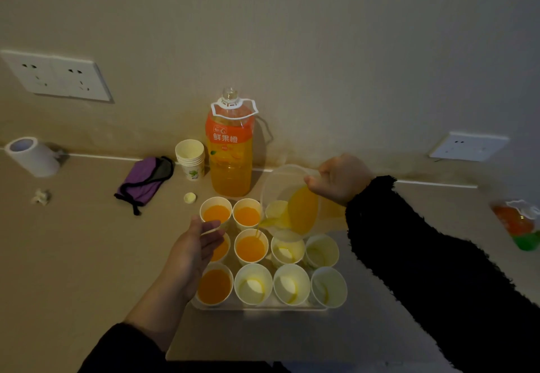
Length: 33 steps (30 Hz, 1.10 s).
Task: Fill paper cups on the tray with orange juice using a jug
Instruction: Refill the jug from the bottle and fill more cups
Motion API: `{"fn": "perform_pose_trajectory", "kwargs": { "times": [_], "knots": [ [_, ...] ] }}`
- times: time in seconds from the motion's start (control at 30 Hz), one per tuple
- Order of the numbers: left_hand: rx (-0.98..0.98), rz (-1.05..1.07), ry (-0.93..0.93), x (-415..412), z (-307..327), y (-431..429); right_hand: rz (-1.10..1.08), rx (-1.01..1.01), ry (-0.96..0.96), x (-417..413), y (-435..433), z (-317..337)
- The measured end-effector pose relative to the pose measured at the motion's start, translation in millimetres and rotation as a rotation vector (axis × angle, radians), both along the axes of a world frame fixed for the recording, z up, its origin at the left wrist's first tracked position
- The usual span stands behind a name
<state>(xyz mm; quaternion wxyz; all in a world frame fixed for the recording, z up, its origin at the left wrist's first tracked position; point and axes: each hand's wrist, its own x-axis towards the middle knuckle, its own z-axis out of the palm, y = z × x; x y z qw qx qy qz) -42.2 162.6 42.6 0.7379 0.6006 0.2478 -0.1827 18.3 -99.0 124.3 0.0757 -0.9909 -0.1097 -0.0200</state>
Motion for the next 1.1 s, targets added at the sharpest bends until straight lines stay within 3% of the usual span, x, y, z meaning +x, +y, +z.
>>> {"fn": "perform_pose_trajectory", "kwargs": {
  "times": [1.1],
  "knots": [
    [0.072, 0.029, 0.118, -28, -2, 5, 0.170, -0.144, 0.150, -18, 15, 19]
  ]
}}
